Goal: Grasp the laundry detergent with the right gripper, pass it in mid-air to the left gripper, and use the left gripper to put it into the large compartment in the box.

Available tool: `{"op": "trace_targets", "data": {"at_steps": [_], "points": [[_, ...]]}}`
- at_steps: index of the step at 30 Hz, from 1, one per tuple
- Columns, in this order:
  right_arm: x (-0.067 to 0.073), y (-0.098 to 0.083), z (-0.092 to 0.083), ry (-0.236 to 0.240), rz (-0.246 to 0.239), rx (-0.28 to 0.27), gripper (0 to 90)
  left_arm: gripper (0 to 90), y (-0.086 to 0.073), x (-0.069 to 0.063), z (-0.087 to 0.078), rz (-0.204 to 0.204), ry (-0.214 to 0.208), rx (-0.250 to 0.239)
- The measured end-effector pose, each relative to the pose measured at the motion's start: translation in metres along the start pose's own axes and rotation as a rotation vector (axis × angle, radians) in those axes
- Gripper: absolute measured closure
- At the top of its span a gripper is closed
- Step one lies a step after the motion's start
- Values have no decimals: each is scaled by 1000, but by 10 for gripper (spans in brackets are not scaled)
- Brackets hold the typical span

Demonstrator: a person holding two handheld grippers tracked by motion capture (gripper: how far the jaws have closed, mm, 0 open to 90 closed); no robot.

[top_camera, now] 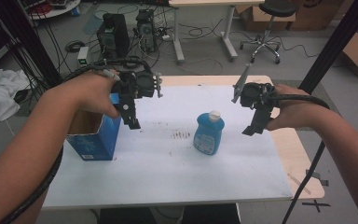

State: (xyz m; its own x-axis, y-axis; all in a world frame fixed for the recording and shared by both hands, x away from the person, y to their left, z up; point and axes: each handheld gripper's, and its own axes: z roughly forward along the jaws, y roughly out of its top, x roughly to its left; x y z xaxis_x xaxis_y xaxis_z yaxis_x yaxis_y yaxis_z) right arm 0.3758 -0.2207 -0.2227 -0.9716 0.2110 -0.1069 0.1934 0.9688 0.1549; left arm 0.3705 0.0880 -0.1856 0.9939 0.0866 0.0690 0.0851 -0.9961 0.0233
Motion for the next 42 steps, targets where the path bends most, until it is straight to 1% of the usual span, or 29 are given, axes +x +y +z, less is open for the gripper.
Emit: {"op": "trace_targets", "data": {"at_steps": [4, 7, 9, 10, 12, 13, 15, 22, 26, 27, 30, 34, 35, 36, 41, 42], "points": [[0, -13, 4, -10, 33, -88, 0, 1, -2, -2, 0, 6, -2, 2], [2, -21, 9, -17, 59, -141, 0, 1, -4, -2, 0, 7, -1, 3], [3, -26, 12, -26, 85, -177, 0, 1, -5, -2, -1, 13, -1, -1], [4, -29, 15, -22, 91, -196, 0, 1, -6, -3, -1, 11, -1, -1], [5, -33, 20, -30, 109, -234, 0, 1, -6, -2, -1, 17, 0, 2], [6, -36, 24, -17, 121, -257, 0, 1, -6, -2, -1, 14, -1, 1], [7, -39, 31, -29, 129, -281, 0, 1, -6, -2, -1, 24, 1, -3], [12, -45, 50, -37, 169, -383, 0, 1, -6, -5, -3, 41, 5, -18], [15, -46, 60, -50, 184, -433, 0, 1, -8, -4, -2, 32, 4, -18], [16, -46, 62, -46, 187, -446, 0, 1, -9, -5, -1, 31, 4, -18], [17, -48, 70, -50, 200, -498, 0, 1, -10, -5, 0, 33, 0, -19], [19, -52, 82, -47, 233, -573, 0, 1, -11, -5, 2, 33, -5, -17], [20, -53, 84, -50, 242, -585, 0, 1, -11, -5, 3, 31, -5, -19], [20, -54, 87, -40, 251, -599, 0, 1, -11, -5, 3, 31, -6, -18], [25, -59, 103, -51, 287, -666, 0, 1, -12, -6, 4, 30, -6, -20], [26, -60, 105, -50, 292, -672, 0, 1, -12, -6, 4, 30, -8, -21]]}}
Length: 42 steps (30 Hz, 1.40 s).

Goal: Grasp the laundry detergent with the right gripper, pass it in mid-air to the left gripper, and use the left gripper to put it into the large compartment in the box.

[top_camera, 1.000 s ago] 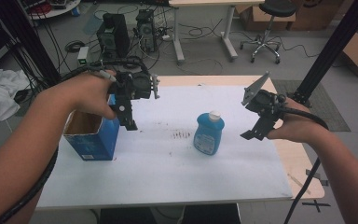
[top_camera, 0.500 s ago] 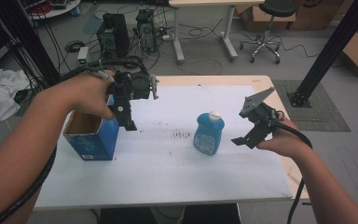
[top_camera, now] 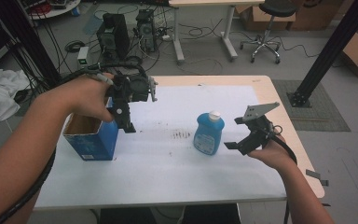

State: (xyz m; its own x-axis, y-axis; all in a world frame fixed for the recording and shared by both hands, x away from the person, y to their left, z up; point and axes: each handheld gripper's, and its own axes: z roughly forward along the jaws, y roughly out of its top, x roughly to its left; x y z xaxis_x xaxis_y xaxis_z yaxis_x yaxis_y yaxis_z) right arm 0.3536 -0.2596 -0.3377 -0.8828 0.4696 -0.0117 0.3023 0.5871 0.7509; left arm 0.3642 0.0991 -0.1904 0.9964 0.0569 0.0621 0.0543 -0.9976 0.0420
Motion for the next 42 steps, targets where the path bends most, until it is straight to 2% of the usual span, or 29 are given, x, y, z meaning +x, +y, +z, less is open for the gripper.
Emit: {"op": "trace_targets", "data": {"at_steps": [8, 13, 22, 32, 42], "points": [[3, -17, 15, -17, 37, -87, 0, 1, 2, -1, -1, 7, 2, 2], [4, -23, 24, -20, 42, -116, 0, 1, 2, -1, -2, 6, 1, 6], [8, -25, 44, -21, 40, -143, 0, 1, 2, -2, -1, 4, 1, 4], [8, -27, 61, -15, 60, -167, 0, 1, 0, -4, -1, 2, 1, 9], [9, -27, 76, -24, 75, -220, 0, 1, -1, -5, -1, 2, 3, 8]]}}
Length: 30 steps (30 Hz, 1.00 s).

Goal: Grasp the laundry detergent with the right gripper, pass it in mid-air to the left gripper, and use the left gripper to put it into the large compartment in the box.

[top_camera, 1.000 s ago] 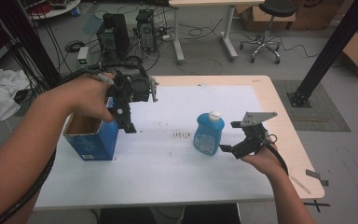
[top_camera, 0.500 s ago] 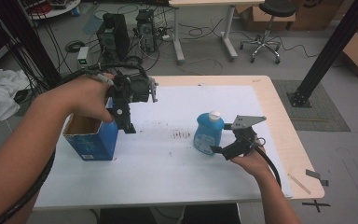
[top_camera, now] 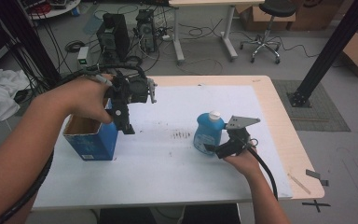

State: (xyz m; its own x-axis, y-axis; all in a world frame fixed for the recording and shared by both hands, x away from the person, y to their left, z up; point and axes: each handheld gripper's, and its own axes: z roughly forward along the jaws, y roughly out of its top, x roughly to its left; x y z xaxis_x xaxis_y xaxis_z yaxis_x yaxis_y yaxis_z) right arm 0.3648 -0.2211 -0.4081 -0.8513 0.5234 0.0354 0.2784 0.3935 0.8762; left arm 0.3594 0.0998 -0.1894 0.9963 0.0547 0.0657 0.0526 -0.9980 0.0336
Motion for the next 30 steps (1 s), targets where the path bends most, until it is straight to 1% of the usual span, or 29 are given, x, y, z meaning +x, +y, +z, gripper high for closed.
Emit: {"op": "trace_targets", "data": {"at_steps": [5, 9, 11, 13, 16, 18, 27, 30], "points": [[0, -2, 6, -8, 11, -31, 0, 1, -1, 0, 0, -3, -1, 2], [1, -3, 10, -18, 9, -41, 0, 1, -3, 0, 0, -9, 1, 2], [1, -3, 12, -14, 14, -46, 0, 1, -3, 0, 0, -9, 2, 3], [2, -3, 14, -18, 7, -47, 0, 1, -4, 0, 0, -10, 2, 1], [2, -4, 15, -30, 10, -57, 0, 1, -4, 0, 0, -11, 4, -1], [2, -4, 16, -32, 15, -66, 7, 1, -5, -1, 0, -10, 3, 2], [4, -4, 18, -45, 7, -73, 68, 1, -6, 0, 2, -14, -1, 1], [4, -4, 19, -49, 5, -71, 74, 1, -6, 0, 2, -13, -1, 4]]}}
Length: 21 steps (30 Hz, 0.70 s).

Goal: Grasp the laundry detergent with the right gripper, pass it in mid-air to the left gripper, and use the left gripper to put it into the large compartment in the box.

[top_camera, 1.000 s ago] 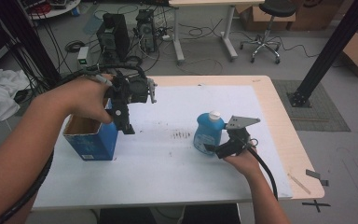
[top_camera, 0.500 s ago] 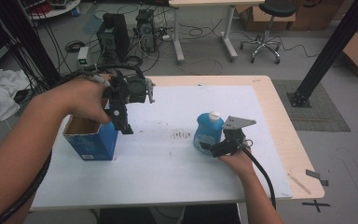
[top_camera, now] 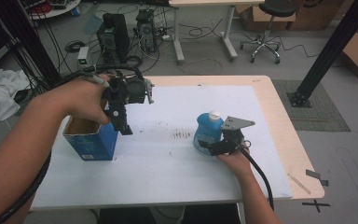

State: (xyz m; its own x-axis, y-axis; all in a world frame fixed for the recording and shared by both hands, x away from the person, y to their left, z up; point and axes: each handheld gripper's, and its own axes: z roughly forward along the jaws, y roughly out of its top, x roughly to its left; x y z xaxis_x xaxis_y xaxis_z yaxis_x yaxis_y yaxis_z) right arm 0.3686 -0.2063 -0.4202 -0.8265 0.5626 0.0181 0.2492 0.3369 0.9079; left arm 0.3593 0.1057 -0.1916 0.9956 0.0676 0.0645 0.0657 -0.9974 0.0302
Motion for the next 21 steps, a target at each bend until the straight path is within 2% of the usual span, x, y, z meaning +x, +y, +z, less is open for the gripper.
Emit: {"op": "trace_targets", "data": {"at_steps": [21], "points": [[1, -2, 1, -6, 1, -12, 189, 1, 0, 0, 3, -7, -4, 3]]}}
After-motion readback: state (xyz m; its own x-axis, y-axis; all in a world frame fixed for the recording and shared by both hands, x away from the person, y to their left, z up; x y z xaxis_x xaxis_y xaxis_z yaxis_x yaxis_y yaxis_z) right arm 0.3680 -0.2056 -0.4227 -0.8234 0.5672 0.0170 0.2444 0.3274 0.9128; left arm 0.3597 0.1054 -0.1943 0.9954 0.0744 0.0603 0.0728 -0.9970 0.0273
